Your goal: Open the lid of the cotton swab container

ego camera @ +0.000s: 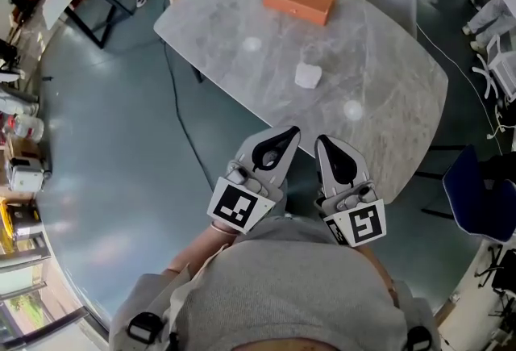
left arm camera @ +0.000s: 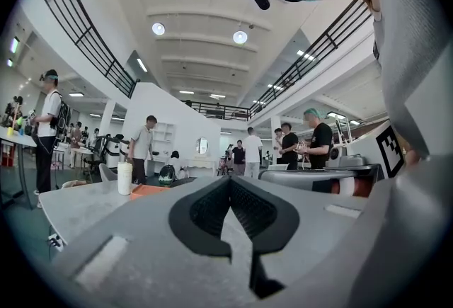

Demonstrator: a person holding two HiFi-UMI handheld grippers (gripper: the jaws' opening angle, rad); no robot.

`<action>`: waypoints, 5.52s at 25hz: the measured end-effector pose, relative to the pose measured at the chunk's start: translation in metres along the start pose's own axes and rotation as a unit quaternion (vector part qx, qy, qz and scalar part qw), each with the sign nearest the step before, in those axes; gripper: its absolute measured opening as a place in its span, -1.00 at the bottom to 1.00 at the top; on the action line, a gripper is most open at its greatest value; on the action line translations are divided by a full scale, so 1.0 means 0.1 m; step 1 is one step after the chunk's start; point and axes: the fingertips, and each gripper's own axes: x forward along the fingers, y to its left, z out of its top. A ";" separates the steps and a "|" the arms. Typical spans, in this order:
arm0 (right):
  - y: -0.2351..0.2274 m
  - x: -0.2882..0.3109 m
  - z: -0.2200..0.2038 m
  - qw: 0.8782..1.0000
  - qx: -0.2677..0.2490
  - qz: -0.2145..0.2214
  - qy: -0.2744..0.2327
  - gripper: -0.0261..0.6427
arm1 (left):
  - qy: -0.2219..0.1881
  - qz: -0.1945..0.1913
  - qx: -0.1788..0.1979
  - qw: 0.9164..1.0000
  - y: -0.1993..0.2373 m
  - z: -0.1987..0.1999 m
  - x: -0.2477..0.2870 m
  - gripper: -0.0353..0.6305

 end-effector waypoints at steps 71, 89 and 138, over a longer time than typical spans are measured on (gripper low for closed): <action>-1.70 1.62 -0.44 0.997 -0.036 -0.001 0.068 -0.92 | 0.086 -0.210 0.078 0.971 1.14 -0.85 1.59 -0.11; -1.76 1.63 -0.44 0.996 -0.051 -0.010 0.077 -0.92 | 0.177 -0.227 0.074 0.955 1.21 -1.62 1.56 -0.08; -1.92 1.53 -0.58 0.994 -0.009 -0.048 0.095 -0.92 | 0.281 -0.283 0.127 0.908 1.11 -2.60 1.80 0.06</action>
